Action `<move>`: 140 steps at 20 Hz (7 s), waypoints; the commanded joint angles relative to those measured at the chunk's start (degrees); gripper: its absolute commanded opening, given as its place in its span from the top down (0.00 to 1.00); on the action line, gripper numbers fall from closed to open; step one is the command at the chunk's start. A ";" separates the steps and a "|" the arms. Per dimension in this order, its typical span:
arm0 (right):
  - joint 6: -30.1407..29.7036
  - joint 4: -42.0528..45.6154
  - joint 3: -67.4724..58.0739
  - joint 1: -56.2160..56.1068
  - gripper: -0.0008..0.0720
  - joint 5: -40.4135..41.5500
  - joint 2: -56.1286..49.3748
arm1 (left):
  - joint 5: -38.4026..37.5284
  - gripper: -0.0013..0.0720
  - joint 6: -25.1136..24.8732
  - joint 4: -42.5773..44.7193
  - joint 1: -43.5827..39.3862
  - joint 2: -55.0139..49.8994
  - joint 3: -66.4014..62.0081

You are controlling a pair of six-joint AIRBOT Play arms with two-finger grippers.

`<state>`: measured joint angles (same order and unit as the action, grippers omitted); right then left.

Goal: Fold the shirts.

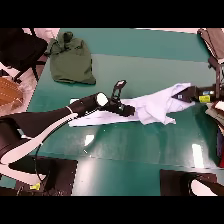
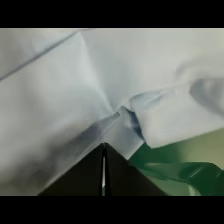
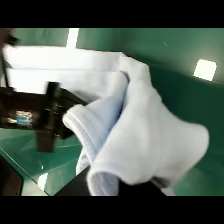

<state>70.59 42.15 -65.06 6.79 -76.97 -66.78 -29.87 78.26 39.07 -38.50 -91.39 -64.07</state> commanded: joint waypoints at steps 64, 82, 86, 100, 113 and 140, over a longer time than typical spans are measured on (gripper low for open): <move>9.31 -9.55 -50.95 -37.75 0.07 -4.04 -62.03 | -41.09 0.95 18.80 36.57 30.10 35.41 -13.62; 31.89 -15.47 -49.13 15.93 0.96 15.28 -25.40 | -42.86 0.95 19.61 35.15 30.10 35.41 -13.62; 43.06 -15.50 -49.13 36.63 0.96 15.74 -19.74 | -39.71 0.95 20.79 34.62 30.10 35.41 -13.62; 38.56 29.99 -49.07 63.17 0.96 -28.17 -17.68 | -33.88 0.95 20.94 34.16 30.10 35.39 -18.25; 24.87 33.57 -35.32 58.86 0.43 -28.17 -13.40 | -34.80 0.95 20.83 34.73 30.10 35.41 -22.49; 2.38 12.09 -35.91 -35.30 0.96 17.77 -1.90 | -34.14 0.95 20.74 31.15 30.08 35.39 -23.54</move>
<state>76.16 44.71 -101.30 -17.82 -58.87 -67.35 -63.77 99.02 70.37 -8.40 -56.03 -87.55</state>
